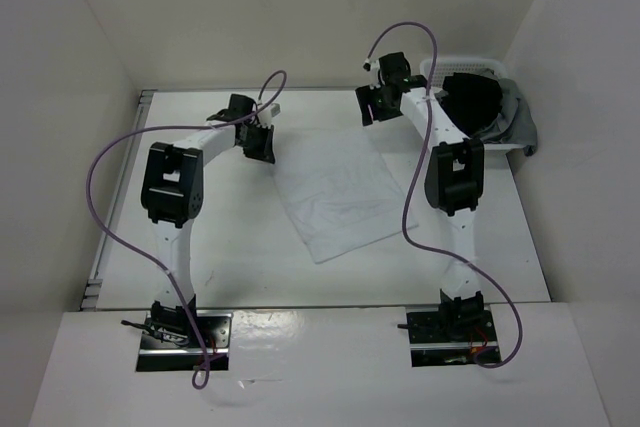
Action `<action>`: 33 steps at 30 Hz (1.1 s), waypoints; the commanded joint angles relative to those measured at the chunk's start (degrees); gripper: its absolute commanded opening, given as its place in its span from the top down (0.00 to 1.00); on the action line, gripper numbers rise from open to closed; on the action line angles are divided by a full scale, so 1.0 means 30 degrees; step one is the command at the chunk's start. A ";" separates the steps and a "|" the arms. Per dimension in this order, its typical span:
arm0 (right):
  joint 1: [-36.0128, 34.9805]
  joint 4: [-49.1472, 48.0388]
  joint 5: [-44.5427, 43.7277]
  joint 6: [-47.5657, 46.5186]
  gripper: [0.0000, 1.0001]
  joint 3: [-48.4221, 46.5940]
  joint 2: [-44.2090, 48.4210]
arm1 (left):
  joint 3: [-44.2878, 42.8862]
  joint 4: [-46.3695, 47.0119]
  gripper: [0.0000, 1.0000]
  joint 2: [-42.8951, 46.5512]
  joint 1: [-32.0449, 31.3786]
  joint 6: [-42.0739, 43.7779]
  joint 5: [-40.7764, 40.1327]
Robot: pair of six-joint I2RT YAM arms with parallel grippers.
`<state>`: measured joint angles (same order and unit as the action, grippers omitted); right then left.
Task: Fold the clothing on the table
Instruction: Fold the skirt
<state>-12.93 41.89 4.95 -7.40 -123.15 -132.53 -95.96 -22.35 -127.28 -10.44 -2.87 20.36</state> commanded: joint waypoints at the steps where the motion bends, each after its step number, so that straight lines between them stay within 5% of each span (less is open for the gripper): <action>1: 0.0061 0.0158 0.0955 -0.0141 0.29 -0.1254 -0.0526 | 0.1396 -0.0052 0.87 0.1266 -0.0474 0.0782 -0.0312; 22: 0.0237 0.1973 0.1602 -0.0872 0.33 -0.4680 -0.4542 | 0.1052 -0.0226 0.85 0.1559 -0.1443 0.1690 -0.1865; 33: 0.0034 0.3791 0.1778 -0.0874 0.37 -0.9105 -0.7208 | 0.0845 -0.0431 0.85 0.1354 -0.1443 0.1866 -0.1865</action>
<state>-12.49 50.57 9.52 -9.37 -147.30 -152.99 -91.94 -22.57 -123.96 -14.52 1.48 15.18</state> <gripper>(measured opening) 0.634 0.151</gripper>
